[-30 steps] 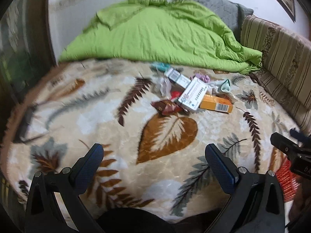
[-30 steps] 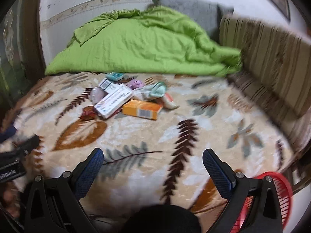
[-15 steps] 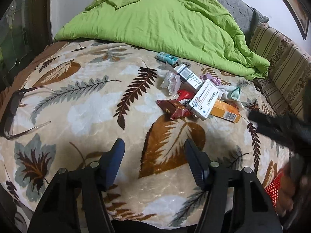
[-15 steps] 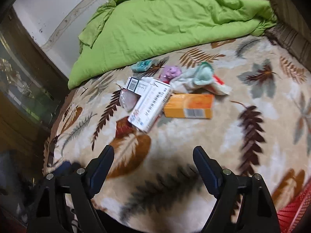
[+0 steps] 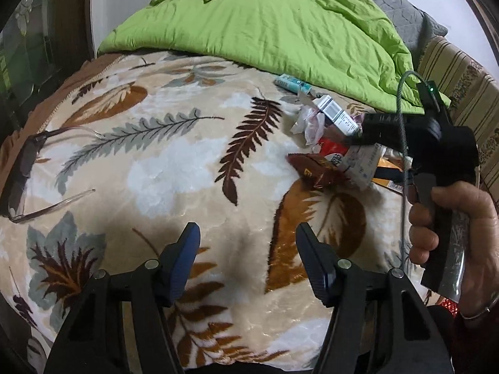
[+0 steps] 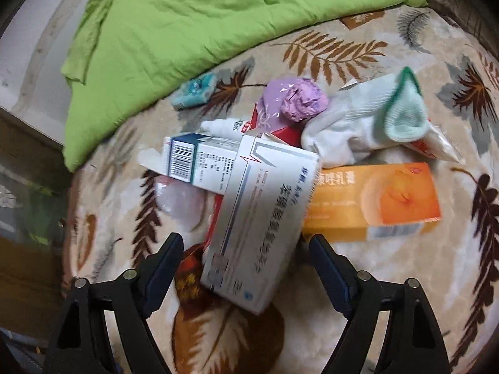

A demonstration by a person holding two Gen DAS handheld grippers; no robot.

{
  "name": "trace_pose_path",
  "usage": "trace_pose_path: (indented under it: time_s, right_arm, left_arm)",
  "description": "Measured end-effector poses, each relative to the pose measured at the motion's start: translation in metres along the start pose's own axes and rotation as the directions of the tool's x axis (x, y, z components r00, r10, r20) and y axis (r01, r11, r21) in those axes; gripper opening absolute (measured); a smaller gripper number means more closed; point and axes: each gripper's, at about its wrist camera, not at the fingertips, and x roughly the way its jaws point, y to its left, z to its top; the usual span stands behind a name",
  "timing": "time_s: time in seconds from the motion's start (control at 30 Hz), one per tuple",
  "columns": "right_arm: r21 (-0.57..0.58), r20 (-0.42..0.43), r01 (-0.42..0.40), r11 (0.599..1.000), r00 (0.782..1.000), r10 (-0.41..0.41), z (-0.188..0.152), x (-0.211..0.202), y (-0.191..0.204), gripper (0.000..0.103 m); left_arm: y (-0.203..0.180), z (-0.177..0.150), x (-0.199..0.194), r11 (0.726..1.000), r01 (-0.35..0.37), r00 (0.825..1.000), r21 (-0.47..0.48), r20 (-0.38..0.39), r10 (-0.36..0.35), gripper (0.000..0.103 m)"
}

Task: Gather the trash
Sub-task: 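Grasp the white medicine box with the right tool while the left tool approaches the brown candy wrapper, then close the left tool on the brown candy wrapper and lift it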

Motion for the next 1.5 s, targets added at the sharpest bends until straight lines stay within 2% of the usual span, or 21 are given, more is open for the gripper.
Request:
trace_pose_path:
  time_s: [0.03,0.07,0.23,0.37,0.53,0.67,0.73,0.77,0.8,0.87,1.0,1.23,1.4,1.5]
  right_arm:
    - [-0.009,-0.009,0.016,1.0,1.0,-0.016,-0.001,0.004,0.0,0.062]
    - [-0.016,-0.022,0.017,1.0,1.0,-0.017,-0.003,0.005,-0.002,0.063]
    - [-0.082,0.041,-0.003,0.997,0.999,0.006,-0.019,-0.019,-0.016,0.062]
    - [-0.112,0.079,-0.033,0.993,0.996,0.042,-0.038,-0.051,-0.038,0.061]
    - [-0.172,0.112,-0.028,0.985,0.993,0.048,-0.065,-0.082,-0.062,0.061]
    - [-0.197,0.138,-0.041,0.98,0.988,0.069,-0.078,-0.096,-0.069,0.061]
    - [-0.211,0.155,-0.045,0.976,0.985,0.079,-0.082,-0.102,-0.069,0.061]
    - [-0.222,0.163,-0.044,0.974,0.983,0.082,-0.084,-0.106,-0.068,0.061]
    - [-0.237,0.176,-0.041,0.971,0.981,0.084,-0.085,-0.109,-0.067,0.061]
    - [-0.252,0.186,-0.038,0.967,0.979,0.087,-0.086,-0.112,-0.065,0.061]
    - [-0.264,0.189,-0.042,0.964,0.978,0.094,-0.089,-0.115,-0.064,0.061]
    - [-0.28,0.188,-0.017,0.96,0.979,0.073,-0.1,-0.111,-0.067,0.061]
    - [-0.302,0.194,0.003,0.953,0.979,0.058,-0.109,-0.11,-0.06,0.061]
    - [-0.326,0.213,0.014,0.945,0.975,0.059,-0.111,-0.116,-0.055,0.061]
  left_arm:
    - [0.001,0.001,0.002,1.0,0.001,1.0,0.001,-0.004,-0.001,0.063]
    - [0.002,0.002,0.004,1.0,0.005,1.0,0.002,-0.004,-0.005,0.063]
    - [-0.003,0.011,0.016,1.0,0.017,1.0,0.002,-0.023,-0.017,0.063]
    - [-0.018,0.025,0.032,0.998,0.055,0.997,-0.004,-0.048,-0.055,0.063]
    - [-0.045,0.047,0.057,0.994,0.106,0.991,-0.018,-0.085,-0.108,0.063]
    - [-0.064,0.061,0.079,0.994,0.112,0.988,-0.018,-0.107,-0.113,0.063]
    - [-0.072,0.067,0.09,0.996,0.091,0.99,-0.005,-0.106,-0.091,0.059]
    - [-0.077,0.07,0.097,0.995,0.103,0.989,0.006,-0.109,-0.101,0.053]
    - [-0.08,0.07,0.104,0.995,0.102,0.988,0.02,-0.122,-0.099,0.036]
    - [-0.081,0.069,0.115,0.995,0.097,0.986,0.013,-0.14,-0.095,0.032]
    - [-0.074,0.06,0.109,0.992,0.125,0.987,0.022,-0.104,-0.122,0.027]
    - [-0.056,0.038,0.085,0.982,0.187,0.981,0.015,-0.052,-0.186,0.025]
    - [-0.061,0.033,0.075,0.98,0.194,0.98,0.036,-0.039,-0.193,0.025]
    - [-0.071,0.027,0.06,0.977,0.199,0.98,0.081,0.004,-0.2,0.025]
